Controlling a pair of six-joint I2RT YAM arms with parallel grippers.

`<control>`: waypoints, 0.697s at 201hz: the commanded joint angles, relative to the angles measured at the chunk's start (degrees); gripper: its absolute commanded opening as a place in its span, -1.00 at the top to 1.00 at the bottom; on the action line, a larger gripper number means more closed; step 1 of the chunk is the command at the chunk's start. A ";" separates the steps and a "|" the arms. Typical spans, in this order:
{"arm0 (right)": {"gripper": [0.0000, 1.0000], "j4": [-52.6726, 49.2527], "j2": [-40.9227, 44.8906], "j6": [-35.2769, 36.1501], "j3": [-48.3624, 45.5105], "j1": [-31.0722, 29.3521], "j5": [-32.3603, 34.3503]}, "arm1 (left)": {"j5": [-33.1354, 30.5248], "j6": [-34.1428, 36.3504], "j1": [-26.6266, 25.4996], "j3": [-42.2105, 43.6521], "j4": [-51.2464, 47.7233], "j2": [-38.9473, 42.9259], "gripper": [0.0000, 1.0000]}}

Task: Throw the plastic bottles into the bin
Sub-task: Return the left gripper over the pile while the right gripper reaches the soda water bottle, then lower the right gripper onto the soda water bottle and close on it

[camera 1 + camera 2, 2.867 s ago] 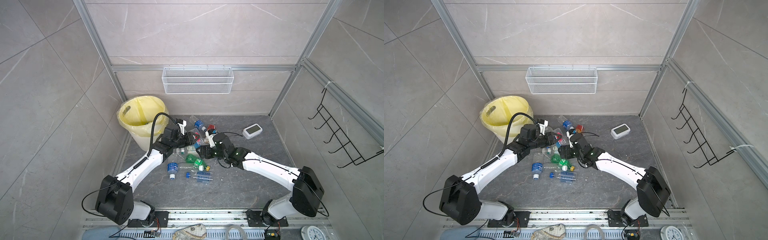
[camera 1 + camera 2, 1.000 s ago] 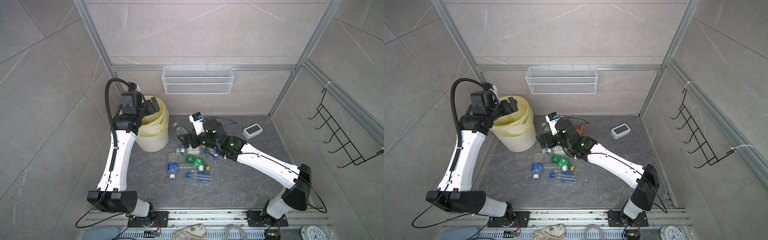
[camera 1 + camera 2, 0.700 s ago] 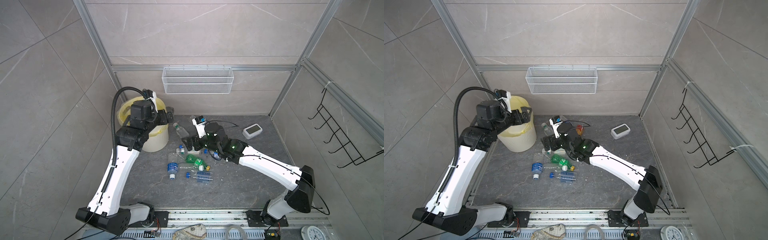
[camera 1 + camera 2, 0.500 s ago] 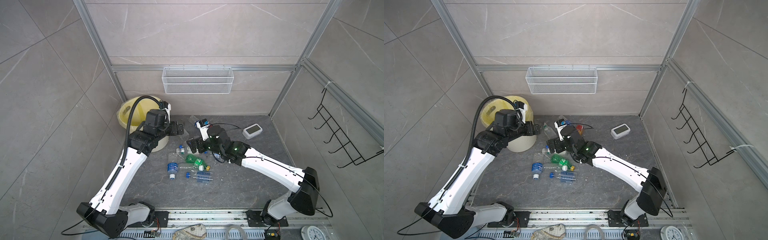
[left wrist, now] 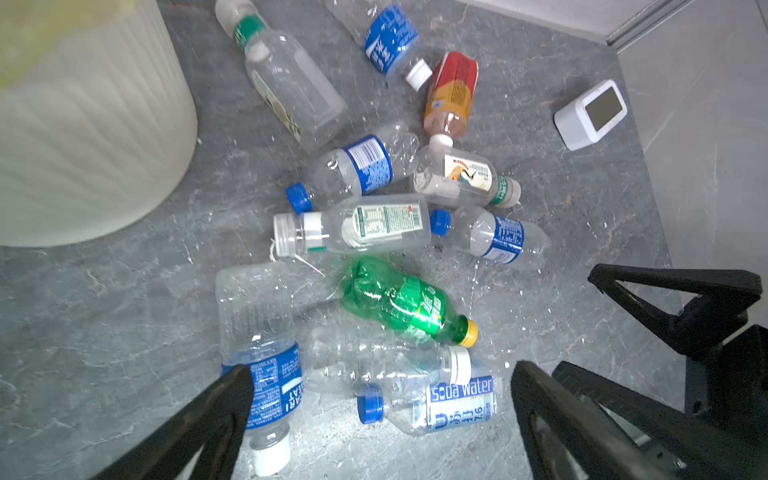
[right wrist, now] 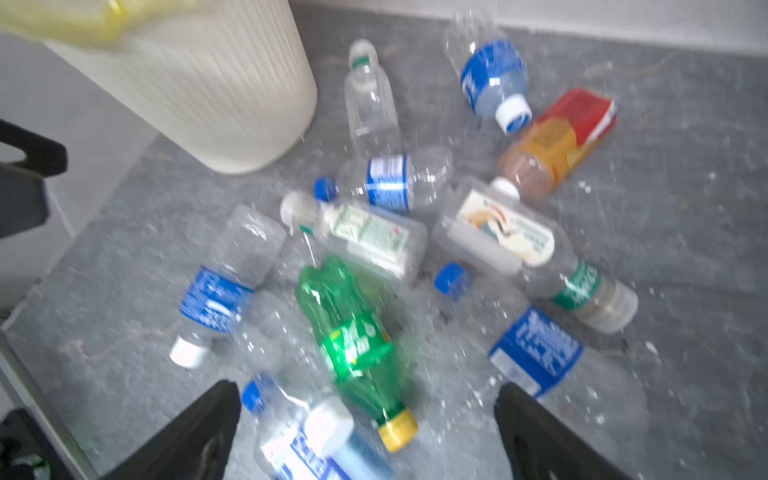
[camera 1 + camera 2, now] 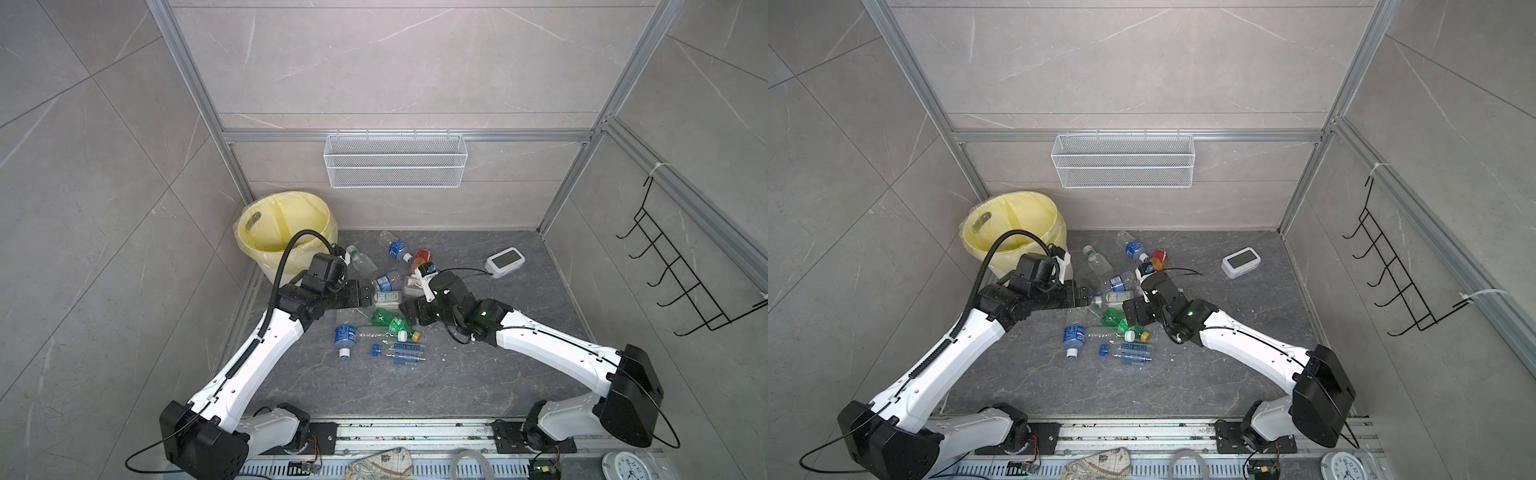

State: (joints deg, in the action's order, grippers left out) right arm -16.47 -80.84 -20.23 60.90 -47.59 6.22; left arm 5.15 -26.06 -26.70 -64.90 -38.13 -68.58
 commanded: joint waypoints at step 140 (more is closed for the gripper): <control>-0.99 7.17 -1.87 3.17 -15.54 -8.86 -1.26 | 7.25 -13.26 -0.28 15.51 16.69 4.51 -1.00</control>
State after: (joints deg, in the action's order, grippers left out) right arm -12.38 -81.01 -18.96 46.04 -54.87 3.68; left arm 11.18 -37.85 -26.76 -49.80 -23.88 -66.06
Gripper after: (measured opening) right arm 0.994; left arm 0.999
